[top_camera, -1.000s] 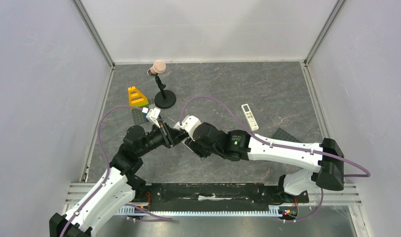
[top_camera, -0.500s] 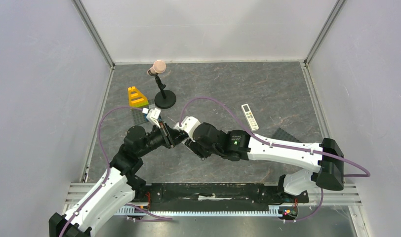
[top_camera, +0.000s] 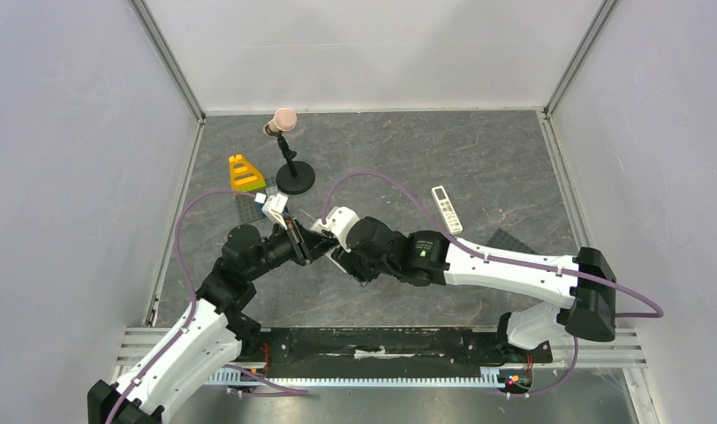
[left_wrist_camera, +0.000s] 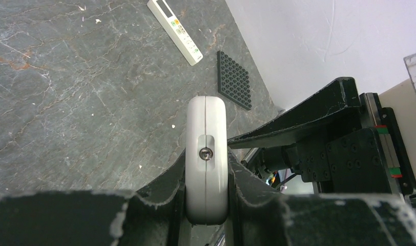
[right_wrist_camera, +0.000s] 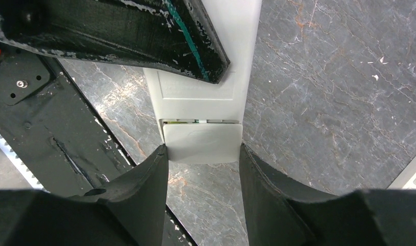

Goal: Load the batteries into the remote control
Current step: Load the battery cover into the remote control.

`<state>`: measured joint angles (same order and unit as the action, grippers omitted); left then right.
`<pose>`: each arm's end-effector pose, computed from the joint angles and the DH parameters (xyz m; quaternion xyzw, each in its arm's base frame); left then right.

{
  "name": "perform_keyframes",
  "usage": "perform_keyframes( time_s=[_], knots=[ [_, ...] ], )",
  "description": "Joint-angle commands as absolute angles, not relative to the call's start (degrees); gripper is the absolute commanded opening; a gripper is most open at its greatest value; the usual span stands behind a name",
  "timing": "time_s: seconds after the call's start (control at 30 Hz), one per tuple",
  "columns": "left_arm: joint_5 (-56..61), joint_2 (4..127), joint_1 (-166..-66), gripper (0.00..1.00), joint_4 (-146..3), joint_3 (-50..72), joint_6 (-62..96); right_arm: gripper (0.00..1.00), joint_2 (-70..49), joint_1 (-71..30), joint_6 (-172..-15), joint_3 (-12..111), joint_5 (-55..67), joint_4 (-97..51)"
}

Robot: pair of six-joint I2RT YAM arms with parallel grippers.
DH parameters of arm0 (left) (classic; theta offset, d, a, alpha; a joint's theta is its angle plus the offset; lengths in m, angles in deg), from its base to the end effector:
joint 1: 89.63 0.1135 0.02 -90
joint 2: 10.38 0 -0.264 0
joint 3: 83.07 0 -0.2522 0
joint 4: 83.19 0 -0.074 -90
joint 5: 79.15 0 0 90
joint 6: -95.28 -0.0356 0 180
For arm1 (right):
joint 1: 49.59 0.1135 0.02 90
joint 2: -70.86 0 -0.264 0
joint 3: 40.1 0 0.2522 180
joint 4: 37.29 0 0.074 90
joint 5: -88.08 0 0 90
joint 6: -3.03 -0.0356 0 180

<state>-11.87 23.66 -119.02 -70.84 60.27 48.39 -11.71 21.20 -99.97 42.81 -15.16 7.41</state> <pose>0.1313 -0.0898 0.2548 0.0365 0.7593 -0.4951 0.4206 0.1116 0.2955 0.3008 -0.4033 0.8232 0.1782 0.3577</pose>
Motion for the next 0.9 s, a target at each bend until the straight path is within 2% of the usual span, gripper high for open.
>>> perform_keyframes(
  time_s=[0.0, 0.53, 0.87],
  knots=[
    [-13.9, 22.9, -119.5, 0.02, -74.3, 57.9, 46.2, 0.13, -9.0, 21.0, -101.1, 43.2, -10.9, 1.7],
    [-3.0, 21.9, -119.5, 0.02, -68.0, 56.7, 49.9, 0.12, -8.9, 21.0, -102.5, 40.4, -16.4, -1.6],
    [-6.4, 22.1, -119.5, 0.02, -67.5, 55.1, 46.9, 0.12, -10.5, 21.0, -100.9, 41.1, -17.4, 0.5]
  ],
)
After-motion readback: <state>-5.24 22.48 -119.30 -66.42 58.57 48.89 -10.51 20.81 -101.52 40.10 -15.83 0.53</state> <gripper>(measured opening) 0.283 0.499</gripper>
